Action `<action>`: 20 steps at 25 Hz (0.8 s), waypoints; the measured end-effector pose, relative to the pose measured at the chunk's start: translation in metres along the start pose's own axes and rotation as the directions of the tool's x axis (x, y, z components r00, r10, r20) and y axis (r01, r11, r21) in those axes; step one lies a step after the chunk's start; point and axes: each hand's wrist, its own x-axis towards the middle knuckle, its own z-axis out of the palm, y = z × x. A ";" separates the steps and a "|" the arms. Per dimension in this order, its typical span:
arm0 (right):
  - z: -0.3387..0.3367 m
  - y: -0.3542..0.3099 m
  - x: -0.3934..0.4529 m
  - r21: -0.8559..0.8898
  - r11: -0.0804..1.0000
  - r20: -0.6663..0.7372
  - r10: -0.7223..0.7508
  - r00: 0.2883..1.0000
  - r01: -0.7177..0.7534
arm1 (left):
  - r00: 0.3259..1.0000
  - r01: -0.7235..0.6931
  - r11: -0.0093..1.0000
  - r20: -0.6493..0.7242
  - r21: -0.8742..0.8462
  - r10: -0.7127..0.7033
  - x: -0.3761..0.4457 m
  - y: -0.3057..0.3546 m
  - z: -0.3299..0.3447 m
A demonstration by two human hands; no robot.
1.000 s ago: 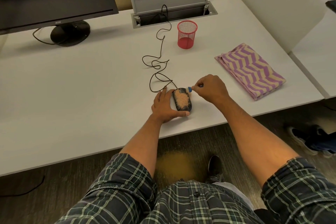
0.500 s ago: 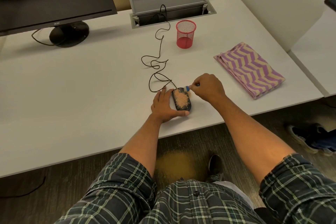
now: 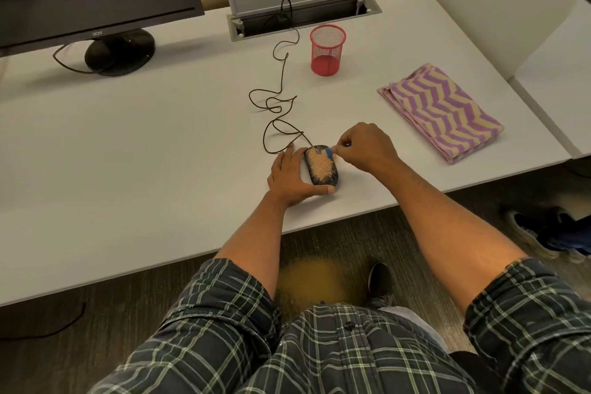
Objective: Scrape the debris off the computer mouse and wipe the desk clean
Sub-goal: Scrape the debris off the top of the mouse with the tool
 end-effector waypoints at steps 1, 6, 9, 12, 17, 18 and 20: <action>-0.001 0.000 -0.001 -0.023 1.000 0.002 0.011 1.000 -0.010 | 1.000 -0.001 1.000 -0.001 -0.004 0.001 0.000 0.000 0.000; 0.000 0.006 -0.002 -0.007 0.999 0.007 0.048 0.999 -0.048 | 1.000 0.002 1.000 0.011 0.005 -0.002 0.000 0.001 -0.001; 0.000 0.008 -0.002 0.016 0.998 -0.036 0.064 0.997 -0.063 | 1.000 0.001 1.000 0.008 0.013 -0.001 0.001 0.001 -0.001; 0.001 0.006 -0.002 0.023 0.998 0.002 0.062 0.998 -0.062 | 1.000 -0.003 1.000 0.014 0.013 0.003 0.001 0.001 -0.001; 0.002 0.001 -0.001 0.047 0.999 -0.016 0.002 1.000 -0.001 | 1.000 -0.003 1.000 0.010 0.003 0.003 0.001 0.001 -0.001; 0.003 -0.001 -0.001 0.033 0.999 -0.008 0.009 1.000 -0.009 | 1.000 -0.003 1.000 0.010 0.004 0.003 0.001 0.001 -0.001; 0.005 -0.005 0.000 0.004 1.000 -0.045 0.022 0.999 -0.022 | 1.000 -0.001 1.000 0.008 0.007 0.001 0.001 0.000 0.000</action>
